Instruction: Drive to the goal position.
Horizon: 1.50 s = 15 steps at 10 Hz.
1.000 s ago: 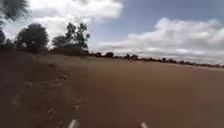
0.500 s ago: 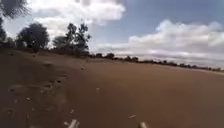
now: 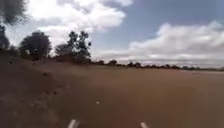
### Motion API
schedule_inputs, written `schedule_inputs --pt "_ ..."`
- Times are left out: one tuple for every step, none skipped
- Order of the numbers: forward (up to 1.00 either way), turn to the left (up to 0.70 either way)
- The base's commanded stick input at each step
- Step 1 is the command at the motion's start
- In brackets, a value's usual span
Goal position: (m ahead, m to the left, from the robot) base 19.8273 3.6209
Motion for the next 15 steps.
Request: schedule_inputs --pt "0.70 0.00" --pt "0.70 0.00" --pt "0.70 0.00" --pt "0.70 0.00" --pt "0.70 0.00" --pt "0.70 0.00" --pt "0.70 0.00" --pt "0.70 0.00" --pt "0.70 0.00" --pt "0.70 0.00" --pt "0.70 0.00" --pt "0.70 0.00" --pt "0.70 0.00" --pt "0.70 0.00" --pt "0.70 0.00"
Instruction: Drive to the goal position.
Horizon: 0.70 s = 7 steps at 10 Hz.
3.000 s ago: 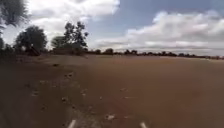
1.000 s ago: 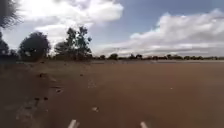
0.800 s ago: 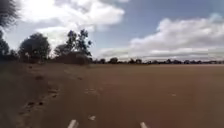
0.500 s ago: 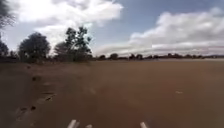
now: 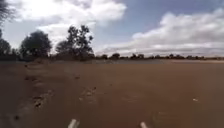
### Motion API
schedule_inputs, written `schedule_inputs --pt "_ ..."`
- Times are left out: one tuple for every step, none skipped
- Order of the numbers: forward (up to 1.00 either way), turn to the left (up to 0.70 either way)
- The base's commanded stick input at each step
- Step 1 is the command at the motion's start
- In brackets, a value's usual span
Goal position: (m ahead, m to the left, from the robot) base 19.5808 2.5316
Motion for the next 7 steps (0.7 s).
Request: schedule_inputs --pt "0.70 0.00" --pt "0.70 0.00" --pt "0.70 0.00" --pt "0.70 0.00" --pt "0.70 0.00" --pt "0.70 0.00" --pt "0.70 0.00"
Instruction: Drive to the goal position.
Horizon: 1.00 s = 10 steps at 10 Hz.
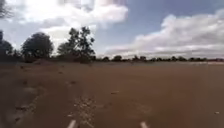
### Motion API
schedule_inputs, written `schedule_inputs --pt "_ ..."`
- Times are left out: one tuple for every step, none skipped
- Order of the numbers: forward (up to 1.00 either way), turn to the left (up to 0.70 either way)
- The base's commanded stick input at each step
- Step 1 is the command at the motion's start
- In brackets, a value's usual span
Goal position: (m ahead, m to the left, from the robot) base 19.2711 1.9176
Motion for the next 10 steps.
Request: schedule_inputs --pt "0.70 0.00" --pt "0.70 0.00" --pt "0.70 0.00" --pt "0.70 0.00" --pt "0.70 0.00" --pt "0.70 0.00" --pt "0.70 0.00" --pt "0.70 0.00" --pt "0.70 0.00" --pt "0.70 0.00"
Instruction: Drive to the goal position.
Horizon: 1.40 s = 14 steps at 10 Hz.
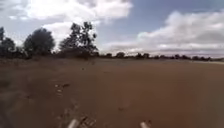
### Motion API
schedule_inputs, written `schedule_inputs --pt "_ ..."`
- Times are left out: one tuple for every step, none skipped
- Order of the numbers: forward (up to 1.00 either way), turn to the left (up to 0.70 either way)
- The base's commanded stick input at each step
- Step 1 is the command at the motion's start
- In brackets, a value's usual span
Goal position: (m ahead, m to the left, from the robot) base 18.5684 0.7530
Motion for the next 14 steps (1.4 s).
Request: schedule_inputs --pt "0.70 0.00" --pt "0.70 0.00" --pt "0.70 0.00" --pt "0.70 0.00" --pt "0.70 0.00" --pt "0.70 0.00" --pt "0.70 0.00" --pt "0.70 -0.12" --pt "0.70 -0.27" --pt "0.70 -0.10" --pt "0.70 0.00" --pt "0.70 -0.17" --pt "0.70 -0.27" --pt "0.70 -0.19"
